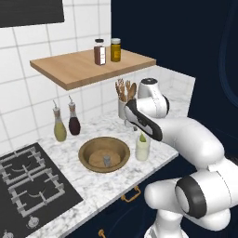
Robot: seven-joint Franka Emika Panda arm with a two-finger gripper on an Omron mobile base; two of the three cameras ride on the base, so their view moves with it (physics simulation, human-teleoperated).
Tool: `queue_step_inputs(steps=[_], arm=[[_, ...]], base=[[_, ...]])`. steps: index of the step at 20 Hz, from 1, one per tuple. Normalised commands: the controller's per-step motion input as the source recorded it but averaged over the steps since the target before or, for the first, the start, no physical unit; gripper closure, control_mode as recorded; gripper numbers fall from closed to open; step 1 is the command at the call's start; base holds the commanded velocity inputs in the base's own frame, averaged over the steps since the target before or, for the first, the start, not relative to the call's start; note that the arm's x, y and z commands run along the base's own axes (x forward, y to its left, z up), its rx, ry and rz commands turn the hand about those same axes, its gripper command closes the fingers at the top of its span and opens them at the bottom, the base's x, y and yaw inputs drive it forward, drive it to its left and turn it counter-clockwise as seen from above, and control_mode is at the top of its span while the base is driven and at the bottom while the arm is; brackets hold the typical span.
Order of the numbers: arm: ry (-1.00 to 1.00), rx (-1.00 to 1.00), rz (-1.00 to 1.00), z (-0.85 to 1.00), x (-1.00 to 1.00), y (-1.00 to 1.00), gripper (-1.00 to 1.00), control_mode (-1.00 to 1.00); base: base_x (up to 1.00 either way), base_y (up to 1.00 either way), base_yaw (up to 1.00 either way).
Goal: Grab a lemon wedge from the fridge and one ice cube from the ice bowl, and put them in the glass of lemonade.
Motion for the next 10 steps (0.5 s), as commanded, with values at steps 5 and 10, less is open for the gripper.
queue_step_inputs(steps=[5, 10], arm=[[0.00, 0.00, 0.01, 0.15, -0.32, 0.00, -1.00, -1.00], [-0.07, 0.00, 0.00, 0.18, -0.44, 0.00, -1.00, -1.00]], base=[[0.00, 0.00, 0.00], [0.00, 0.00, 0.00]])
